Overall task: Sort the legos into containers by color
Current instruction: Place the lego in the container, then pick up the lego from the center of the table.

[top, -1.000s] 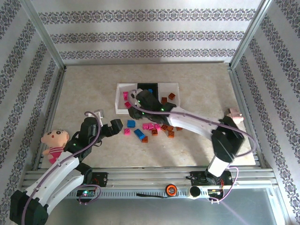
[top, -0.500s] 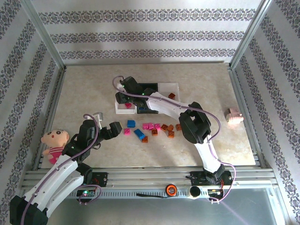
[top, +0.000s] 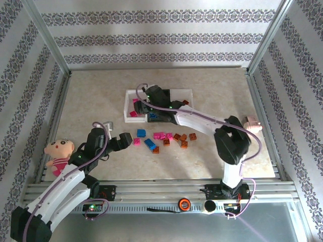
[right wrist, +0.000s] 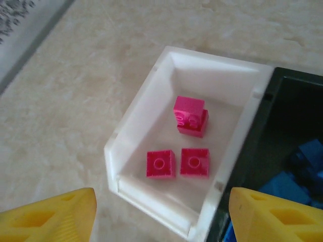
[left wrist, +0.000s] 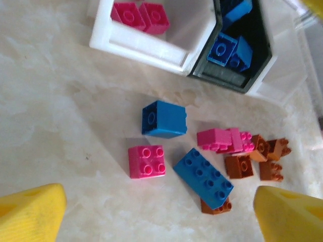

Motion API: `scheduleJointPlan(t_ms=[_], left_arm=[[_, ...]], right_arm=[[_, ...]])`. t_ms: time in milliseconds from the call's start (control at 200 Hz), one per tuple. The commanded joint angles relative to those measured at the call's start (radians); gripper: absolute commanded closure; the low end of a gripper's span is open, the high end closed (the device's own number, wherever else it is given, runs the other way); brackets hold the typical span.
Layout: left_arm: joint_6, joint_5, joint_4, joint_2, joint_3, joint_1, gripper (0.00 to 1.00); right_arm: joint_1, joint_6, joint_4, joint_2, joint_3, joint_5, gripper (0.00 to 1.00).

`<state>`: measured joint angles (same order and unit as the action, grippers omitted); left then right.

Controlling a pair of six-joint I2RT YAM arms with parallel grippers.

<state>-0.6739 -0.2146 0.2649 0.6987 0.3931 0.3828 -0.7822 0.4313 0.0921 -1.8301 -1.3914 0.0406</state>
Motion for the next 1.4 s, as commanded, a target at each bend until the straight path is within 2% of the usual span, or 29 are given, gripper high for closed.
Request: scheduleJointPlan(t_ms=[0,45,140,275,350,515,600,730,939,1039,1179,1394], left_arm=[[0.041,-0.046,-0.026,0.076,0.043,0.032,0.14],[0.050,-0.036,-0.035,0.113,0.049,0.053,0.18],[0.073,0.020,-0.053,0.187,0.061,0.118,0.19],[0.138,0.173,-0.043,0.317,0.119,0.260,0.21],[0.163,0.228,-0.040,0.395,0.149,0.302,0.25],[0.192,0.281,-0.073,0.531,0.193,0.307,0.34],[0.211,0.315,-0.088,0.586,0.217,0.300,0.34],[0.225,0.286,-0.122,0.664,0.246,0.260,0.36],[0.227,0.301,-0.118,0.766,0.276,0.253,0.44],[0.221,0.304,-0.130,0.789,0.265,0.250,0.46],[0.217,0.301,-0.140,0.819,0.259,0.249,0.57],[0.187,0.266,-0.137,0.700,0.203,0.250,0.65]], right_arm=[[-0.010,0.031,-0.091,0.116,0.143,-0.011,0.29],[-0.009,0.039,-0.106,0.160,0.207,-0.006,0.29],[-0.009,0.055,-0.134,0.247,0.332,0.011,0.29],[-0.005,0.066,-0.141,0.341,0.454,0.027,0.29],[-0.003,0.069,-0.135,0.384,0.498,0.038,0.28],[0.003,0.075,-0.131,0.460,0.565,0.056,0.28],[0.003,0.075,-0.124,0.491,0.583,0.066,0.28],[0.009,0.073,-0.117,0.528,0.601,0.073,0.28],[0.017,0.072,-0.117,0.570,0.623,0.078,0.28],[0.023,0.070,-0.116,0.578,0.629,0.079,0.27],[0.030,0.072,-0.117,0.577,0.631,0.077,0.27],[0.037,0.081,-0.118,0.578,0.643,0.080,0.27]])
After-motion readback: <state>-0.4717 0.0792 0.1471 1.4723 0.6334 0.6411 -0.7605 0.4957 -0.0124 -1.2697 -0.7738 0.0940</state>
